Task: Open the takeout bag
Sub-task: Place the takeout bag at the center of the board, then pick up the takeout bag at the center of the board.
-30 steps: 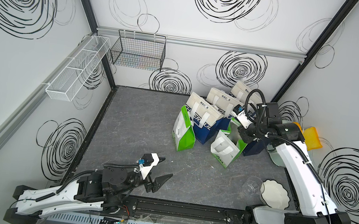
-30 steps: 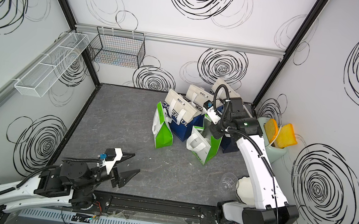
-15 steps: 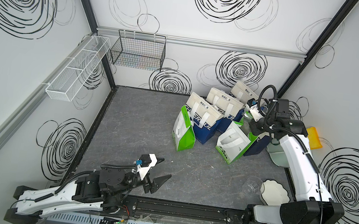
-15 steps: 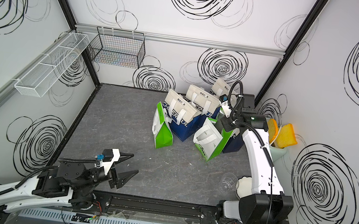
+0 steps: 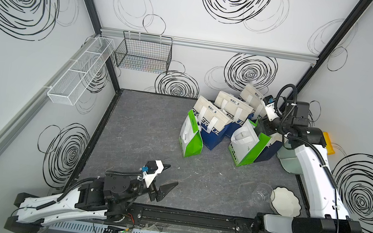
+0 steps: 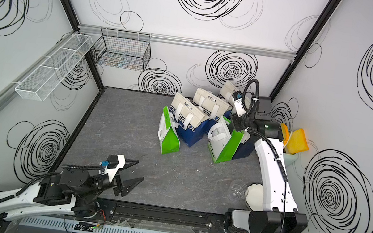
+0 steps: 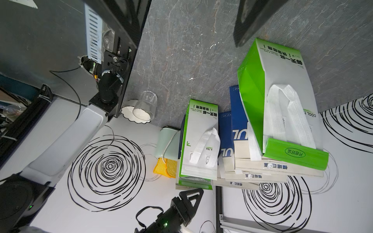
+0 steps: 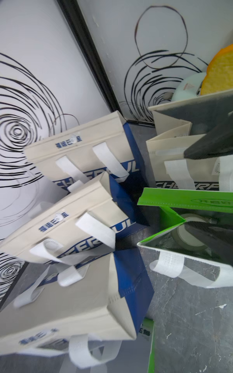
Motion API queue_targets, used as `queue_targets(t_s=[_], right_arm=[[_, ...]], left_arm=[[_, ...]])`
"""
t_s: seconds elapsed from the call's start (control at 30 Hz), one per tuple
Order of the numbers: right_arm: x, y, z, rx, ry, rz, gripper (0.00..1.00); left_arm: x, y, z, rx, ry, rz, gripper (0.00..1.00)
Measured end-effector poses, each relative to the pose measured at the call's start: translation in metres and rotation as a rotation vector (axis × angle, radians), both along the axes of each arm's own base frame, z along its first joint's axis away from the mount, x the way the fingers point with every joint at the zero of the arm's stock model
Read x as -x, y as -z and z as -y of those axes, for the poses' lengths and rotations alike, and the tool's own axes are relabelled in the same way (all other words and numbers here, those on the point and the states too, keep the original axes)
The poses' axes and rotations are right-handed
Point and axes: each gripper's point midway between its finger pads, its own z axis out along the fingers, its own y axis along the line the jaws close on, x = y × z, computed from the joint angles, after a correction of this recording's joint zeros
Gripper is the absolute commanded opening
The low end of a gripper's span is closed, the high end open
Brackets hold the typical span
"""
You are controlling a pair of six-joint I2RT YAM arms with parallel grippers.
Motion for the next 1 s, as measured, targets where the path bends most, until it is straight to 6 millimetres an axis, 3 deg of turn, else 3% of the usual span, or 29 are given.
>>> queue_targets(t_s=[0.1, 0.23, 0.37, 0.43, 0.7, 0.83, 1.0], right_arm=[[0.011, -0.025, -0.032, -0.074, -0.062, 0.068, 0.66], [0.040, -0.057, -0.084, -0.216, -0.184, 0.129, 0.67], [0.057, -0.067, -0.125, -0.346, -0.251, 0.109, 0.65], [0.057, -0.061, -0.144, -0.390, -0.265, 0.068, 0.65], [0.038, 0.010, -0.247, -0.400, -0.340, -0.195, 0.65], [0.035, 0.027, -0.275, -0.384, -0.357, -0.247, 0.64], [0.030, 0.034, -0.288, -0.357, -0.342, -0.266, 0.57]], left_arm=[[-0.005, 0.000, -0.004, -0.002, -0.039, -0.003, 0.83], [-0.014, -0.006, -0.015, 0.000, -0.115, -0.010, 0.86], [-0.024, -0.017, -0.030, 0.016, -0.204, -0.019, 0.86], [-0.027, -0.021, -0.035, 0.018, -0.238, -0.023, 0.86], [-0.034, -0.017, -0.046, -0.009, -0.302, -0.031, 0.86], [-0.033, -0.016, -0.048, -0.010, -0.302, -0.025, 0.86], [-0.033, -0.013, -0.048, -0.017, -0.301, -0.020, 0.85]])
